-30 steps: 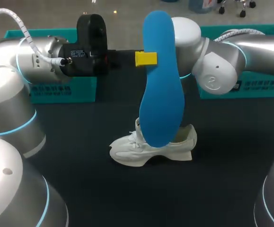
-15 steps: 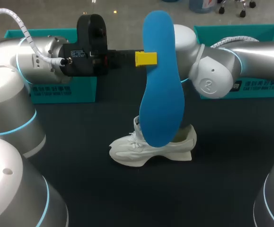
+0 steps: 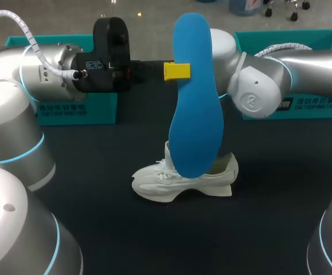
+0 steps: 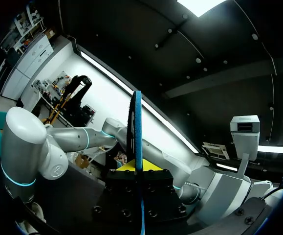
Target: Take the shoe out of the shoebox, open the shoe tongue, remove and reinsert the insole, then place the shoe into the shoebox
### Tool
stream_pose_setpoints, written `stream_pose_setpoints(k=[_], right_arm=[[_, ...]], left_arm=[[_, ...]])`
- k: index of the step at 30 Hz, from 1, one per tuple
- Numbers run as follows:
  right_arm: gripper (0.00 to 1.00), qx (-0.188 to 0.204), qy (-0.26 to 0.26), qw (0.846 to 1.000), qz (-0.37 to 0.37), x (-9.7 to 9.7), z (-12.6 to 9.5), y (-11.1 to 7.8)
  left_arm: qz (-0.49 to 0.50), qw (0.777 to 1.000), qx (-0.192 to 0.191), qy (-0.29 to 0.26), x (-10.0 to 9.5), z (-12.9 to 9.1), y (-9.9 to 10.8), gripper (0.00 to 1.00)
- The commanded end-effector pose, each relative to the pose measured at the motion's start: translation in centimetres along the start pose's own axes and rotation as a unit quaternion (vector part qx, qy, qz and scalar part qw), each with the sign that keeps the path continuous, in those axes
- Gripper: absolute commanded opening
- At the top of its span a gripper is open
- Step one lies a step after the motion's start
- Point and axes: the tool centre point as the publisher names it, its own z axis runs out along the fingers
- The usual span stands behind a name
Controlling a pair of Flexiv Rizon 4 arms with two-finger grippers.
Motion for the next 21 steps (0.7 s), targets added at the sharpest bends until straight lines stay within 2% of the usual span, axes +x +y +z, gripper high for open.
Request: stream_pose_setpoints(k=[1,6,9,10,11,14,15,16,17,21], right_arm=[[0.0,-0.03,0.003,0.988,0.15,1.5,-1.6,-1.1],[0.0,-0.044,0.008,0.966,0.255,2.8,-3.2,-1.1],[0.0,-0.055,0.014,0.946,0.319,3.2,-3.8,-1.0],[0.0,-0.045,0.017,0.934,0.354,3.4,-3.8,-1.0],[0.0,-0.06,0.02,0.926,0.371,3.6,-3.9,-1.0],[0.0,-0.072,0.038,0.884,0.46,4.4,-4.0,-0.9],[0.0,-0.084,0.04,0.878,0.47,4.6,-4.0,-0.5],[0.0,-0.08,0.046,0.875,0.476,4.7,-4.1,-0.1],[0.0,-0.084,0.042,0.885,0.456,4.7,-4.4,0.7],[0.0,-0.084,0.042,0.885,0.456,4.7,-4.4,0.7]], left_arm=[[0.0,1.0,0.001,0.0,0.0,0.0,0.1,0.0],[0.0,1.0,0.001,0.0,0.0,0.0,0.1,0.0],[0.0,1.0,0.001,0.0,0.0,0.0,0.1,0.0],[0.0,1.0,0.001,0.0,0.0,0.0,0.1,0.0],[0.0,1.0,0.001,0.0,0.0,0.0,0.1,0.0],[0.0,1.0,0.001,0.0,0.0,0.0,0.1,0.0],[0.0,1.0,0.001,0.0,0.0,0.0,0.1,0.0],[0.0,1.0,0.001,0.0,0.0,0.0,0.1,0.0],[0.0,1.0,0.001,0.0,0.0,0.0,0.1,0.0],[0.0,1.0,0.001,0.0,0.0,0.0,0.1,0.0]])
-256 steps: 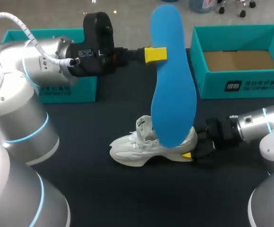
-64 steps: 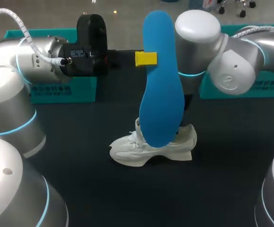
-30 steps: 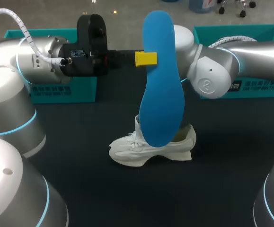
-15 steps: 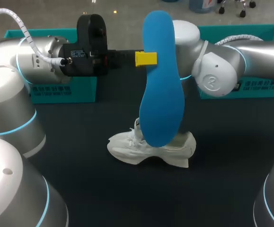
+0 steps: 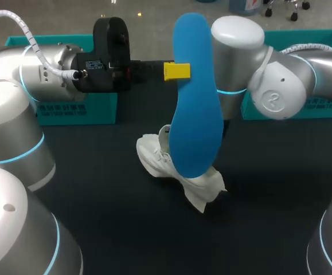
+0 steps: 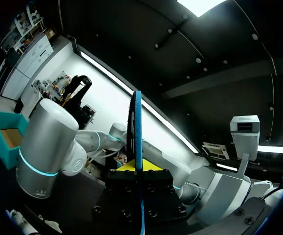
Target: Take the shoe out of the shoebox, open the shoe tongue, remove and reinsert the insole, then place the shoe into the shoebox
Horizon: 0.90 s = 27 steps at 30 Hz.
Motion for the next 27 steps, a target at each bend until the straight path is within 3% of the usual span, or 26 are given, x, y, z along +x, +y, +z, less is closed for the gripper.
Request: stream_pose_setpoints(k=[1,8,12,17,27], right_arm=[[0.0,-0.026,0.019,0.99,0.139,0.0,0.2,0.0],[0.0,-0.026,0.019,0.99,0.139,0.0,0.2,0.0],[0.0,-0.08,0.035,0.972,0.22,-0.3,-0.5,0.6],[0.0,-0.106,0.033,0.97,0.218,0.1,-0.2,1.4],[0.0,-0.099,-0.001,0.967,0.235,-0.5,1.4,1.9]], left_arm=[[0.0,1.0,0.001,0.0,0.0,0.0,0.1,0.0],[0.0,1.0,0.001,0.0,0.0,0.0,0.1,0.0],[0.0,1.0,0.001,0.0,0.0,0.0,0.1,0.0],[0.0,1.0,0.001,0.0,0.0,0.0,0.1,0.0],[0.0,1.0,0.001,0.0,0.0,0.0,0.1,0.0]])
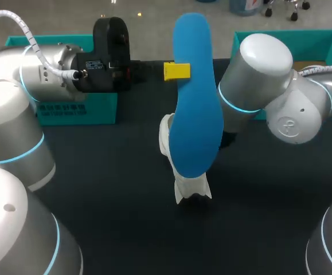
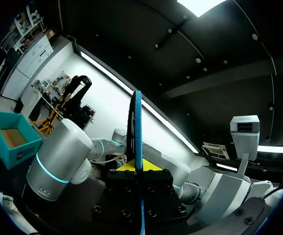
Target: Take the shoe out of the shoebox, open the shoe tongue, remove and reinsert the insole, then place the shoe into the shoebox
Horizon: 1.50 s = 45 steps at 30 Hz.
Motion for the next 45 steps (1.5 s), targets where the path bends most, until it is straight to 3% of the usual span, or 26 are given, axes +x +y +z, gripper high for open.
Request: stream_pose_setpoints(k=[1,13,22,23,24,25,35,45], right_arm=[[0.0,0.0,-0.012,1.0,0.007,0.3,0.7,0.4],[0.0,0.011,0.012,0.999,0.03,0.9,2.6,0.9],[0.0,0.021,0.015,0.996,0.083,0.0,3.5,0.8],[0.07,0.023,0.016,0.996,0.088,-0.1,3.3,0.8],[0.36,0.022,0.024,0.995,0.092,-0.1,3.1,0.8],[0.98,0.017,0.032,0.995,0.096,-0.1,2.8,0.7],[1.0,0.004,0.08,0.989,0.123,0.4,-2.1,0.0],[1.0,-0.007,0.21,0.97,0.121,0.9,-6.4,1.1]], left_arm=[[0.0,1.0,0.001,0.0,0.0,0.0,0.1,0.0],[0.0,1.0,0.001,0.0,0.0,0.0,0.1,0.0],[0.0,1.0,0.001,0.0,0.0,0.0,0.1,0.0],[0.0,1.0,0.001,0.0,0.0,0.0,0.1,0.0],[0.0,1.0,0.001,0.0,0.0,0.0,0.1,0.0],[0.0,1.0,0.001,0.0,0.0,0.0,0.1,0.0],[0.0,1.0,0.001,0.0,0.0,0.0,0.1,0.0],[0.0,1.0,0.001,0.0,0.0,0.0,0.1,0.0]])
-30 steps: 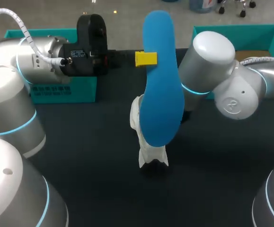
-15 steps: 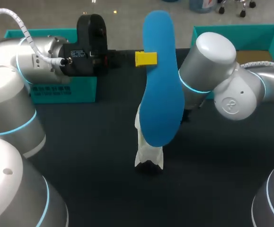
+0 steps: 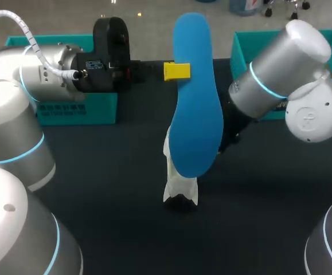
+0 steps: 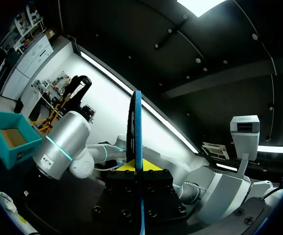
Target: Take the shoe out of the shoebox, open the shoe tongue, remove and reinsert the insole, then place the shoe into the shoebox
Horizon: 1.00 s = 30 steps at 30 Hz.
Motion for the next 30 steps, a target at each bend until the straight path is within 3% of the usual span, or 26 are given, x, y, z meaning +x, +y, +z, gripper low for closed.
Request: stream_pose_setpoints(k=[1,20,27,30], right_arm=[[1.0,0.003,0.064,0.998,-0.009,-1.0,-1.8,-0.4],[1.0,0.003,0.064,0.998,-0.009,-1.0,-1.8,-0.4],[1.0,-0.011,0.242,0.97,0.028,-1.4,-6.8,3.5],[1.0,-0.013,0.257,0.966,0.018,-1.6,-8.4,4.4]], left_arm=[[0.0,1.0,0.001,0.0,0.0,0.0,0.1,0.0],[0.0,1.0,0.001,0.0,0.0,0.0,0.1,0.0],[0.0,1.0,0.001,0.0,0.0,0.0,0.1,0.0],[0.0,1.0,0.001,0.0,0.0,0.0,0.1,0.0]])
